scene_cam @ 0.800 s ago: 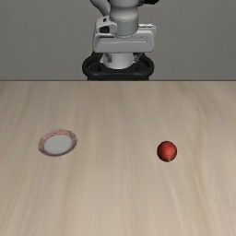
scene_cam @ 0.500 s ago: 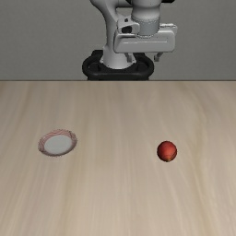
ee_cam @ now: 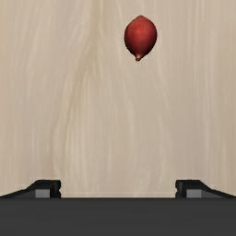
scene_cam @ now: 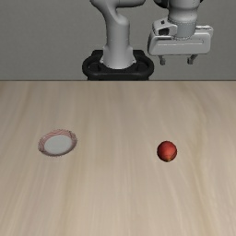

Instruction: Pick the onion and place it on the plate

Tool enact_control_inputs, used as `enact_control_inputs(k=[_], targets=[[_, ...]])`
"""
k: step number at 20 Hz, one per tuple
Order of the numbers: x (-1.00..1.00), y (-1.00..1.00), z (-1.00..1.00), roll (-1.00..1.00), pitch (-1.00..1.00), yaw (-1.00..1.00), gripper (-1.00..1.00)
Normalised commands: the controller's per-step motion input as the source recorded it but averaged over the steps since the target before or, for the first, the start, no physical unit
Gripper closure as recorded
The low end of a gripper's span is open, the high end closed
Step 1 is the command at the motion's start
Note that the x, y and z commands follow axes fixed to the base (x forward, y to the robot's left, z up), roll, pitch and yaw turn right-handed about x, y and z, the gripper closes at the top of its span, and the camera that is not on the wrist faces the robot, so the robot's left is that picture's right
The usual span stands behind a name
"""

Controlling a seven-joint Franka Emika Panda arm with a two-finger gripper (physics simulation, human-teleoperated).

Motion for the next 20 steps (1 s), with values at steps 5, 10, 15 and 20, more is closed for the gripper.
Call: enact_control_inputs(k=[5,10,15,20], targets=[[1.0,0.0,0.0,0.0,0.0,0.0,-1.0],[1.0,0.0,0.0,0.0,0.0,0.0,-1.0],[0.8,-0.2,0.0,0.0,0.0,0.0,-1.0],[0.6,-0.4,0.0,0.0,0.0,0.0,-1.0]])
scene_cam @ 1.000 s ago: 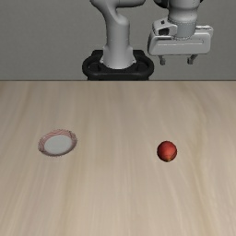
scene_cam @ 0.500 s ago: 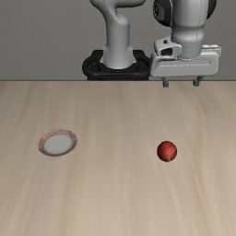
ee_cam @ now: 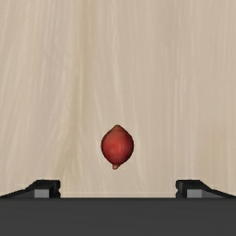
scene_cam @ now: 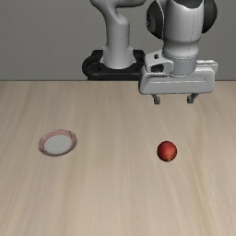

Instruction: Pick the onion and place it on the plate

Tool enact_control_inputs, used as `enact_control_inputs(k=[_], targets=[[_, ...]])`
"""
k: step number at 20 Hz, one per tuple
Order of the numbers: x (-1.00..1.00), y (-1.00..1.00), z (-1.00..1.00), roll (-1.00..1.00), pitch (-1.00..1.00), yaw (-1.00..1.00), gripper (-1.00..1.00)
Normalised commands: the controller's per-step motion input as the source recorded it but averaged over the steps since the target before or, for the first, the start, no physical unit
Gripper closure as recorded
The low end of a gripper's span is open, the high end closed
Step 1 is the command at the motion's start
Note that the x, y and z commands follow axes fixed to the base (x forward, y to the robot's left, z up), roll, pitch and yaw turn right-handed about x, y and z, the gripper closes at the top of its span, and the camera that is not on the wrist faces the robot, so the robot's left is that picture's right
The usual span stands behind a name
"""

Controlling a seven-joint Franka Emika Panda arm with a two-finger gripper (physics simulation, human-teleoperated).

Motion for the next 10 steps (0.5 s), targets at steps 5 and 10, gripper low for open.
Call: enact_control_inputs(k=[5,10], targets=[[-0.2,-0.2,-0.6,0.0,0.0,0.0,-1.0],[0.0,0.0,-1.0,0.0,0.0,0.0,-1.0]])
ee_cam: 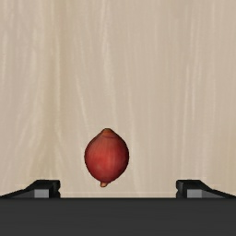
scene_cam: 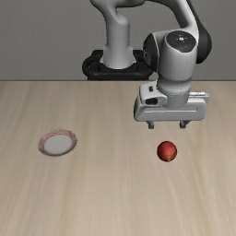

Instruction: Pick the onion and place it on the plate

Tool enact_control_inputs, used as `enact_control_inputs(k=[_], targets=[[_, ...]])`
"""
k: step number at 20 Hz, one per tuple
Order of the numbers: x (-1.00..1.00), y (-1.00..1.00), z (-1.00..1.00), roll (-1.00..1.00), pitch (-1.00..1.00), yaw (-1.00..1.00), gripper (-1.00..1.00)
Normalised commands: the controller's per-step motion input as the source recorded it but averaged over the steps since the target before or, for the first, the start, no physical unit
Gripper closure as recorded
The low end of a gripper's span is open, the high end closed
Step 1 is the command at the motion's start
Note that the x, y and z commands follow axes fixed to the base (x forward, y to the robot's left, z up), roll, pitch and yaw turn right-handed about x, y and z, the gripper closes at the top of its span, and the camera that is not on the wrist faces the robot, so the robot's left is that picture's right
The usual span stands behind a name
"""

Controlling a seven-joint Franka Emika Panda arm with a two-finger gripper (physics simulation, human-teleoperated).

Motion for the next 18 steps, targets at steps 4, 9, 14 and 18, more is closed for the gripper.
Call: enact_control_inputs(k=[4,9,14,18], targets=[[0.0,0.0,-1.0,0.0,0.0,0.0,-1.0],[-0.2,0.0,-0.8,0.0,0.0,0.0,-1.0],[-0.2,0.0,-0.4,0.0,0.0,0.0,1.0],[0.0,0.0,0.0,0.0,0.0,0.0,1.0]])
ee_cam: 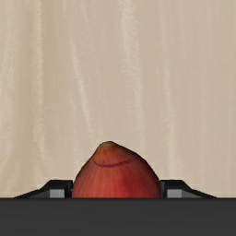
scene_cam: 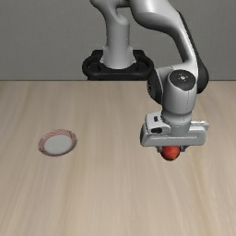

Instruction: Pick the onion and place it on the plate

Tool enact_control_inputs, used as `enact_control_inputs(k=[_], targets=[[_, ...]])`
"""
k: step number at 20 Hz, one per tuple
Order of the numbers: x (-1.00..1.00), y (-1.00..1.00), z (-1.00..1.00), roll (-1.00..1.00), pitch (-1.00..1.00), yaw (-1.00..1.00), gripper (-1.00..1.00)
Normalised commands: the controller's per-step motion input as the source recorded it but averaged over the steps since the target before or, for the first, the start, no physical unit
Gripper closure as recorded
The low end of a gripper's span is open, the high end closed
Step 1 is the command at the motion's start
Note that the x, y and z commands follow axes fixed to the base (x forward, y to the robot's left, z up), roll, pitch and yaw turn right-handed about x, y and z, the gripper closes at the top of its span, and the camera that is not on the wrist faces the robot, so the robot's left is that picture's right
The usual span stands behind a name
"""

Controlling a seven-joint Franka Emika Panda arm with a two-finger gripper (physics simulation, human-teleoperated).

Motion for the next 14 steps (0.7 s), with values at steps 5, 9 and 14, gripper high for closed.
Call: enact_control_inputs(k=[5,9,14], targets=[[0.0,0.0,0.2,0.0,0.0,0.0,1.0],[0.0,0.0,0.5,0.0,0.0,0.0,1.0],[0.0,0.0,1.0,0.0,0.0,0.0,1.0]])
